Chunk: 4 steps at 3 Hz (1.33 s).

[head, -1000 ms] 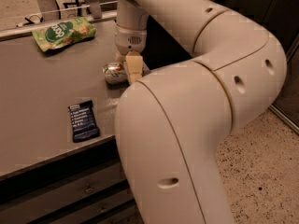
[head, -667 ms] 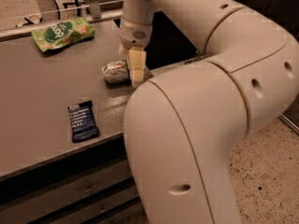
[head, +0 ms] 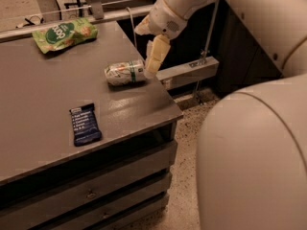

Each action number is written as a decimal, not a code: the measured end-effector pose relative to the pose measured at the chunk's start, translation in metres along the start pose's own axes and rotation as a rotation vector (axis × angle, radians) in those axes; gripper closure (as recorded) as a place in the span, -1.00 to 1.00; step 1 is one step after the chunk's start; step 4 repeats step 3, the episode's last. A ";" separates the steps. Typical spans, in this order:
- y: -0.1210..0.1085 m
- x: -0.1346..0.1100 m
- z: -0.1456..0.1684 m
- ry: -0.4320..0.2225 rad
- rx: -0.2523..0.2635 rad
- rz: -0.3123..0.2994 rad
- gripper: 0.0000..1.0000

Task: Knock 7up can over

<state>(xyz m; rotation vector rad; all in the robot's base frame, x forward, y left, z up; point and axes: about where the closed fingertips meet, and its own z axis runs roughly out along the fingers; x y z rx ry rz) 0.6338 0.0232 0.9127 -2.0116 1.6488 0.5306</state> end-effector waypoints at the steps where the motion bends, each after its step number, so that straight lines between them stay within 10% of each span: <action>1: 0.004 0.012 -0.028 -0.223 0.126 0.033 -1.00; 2: 0.012 0.034 -0.051 -0.423 0.245 0.068 -1.00; 4: 0.021 0.044 -0.087 -0.507 0.311 0.100 -1.00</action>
Offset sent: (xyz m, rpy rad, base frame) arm -0.0148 -0.1379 0.0506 0.8426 -0.1359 -0.2868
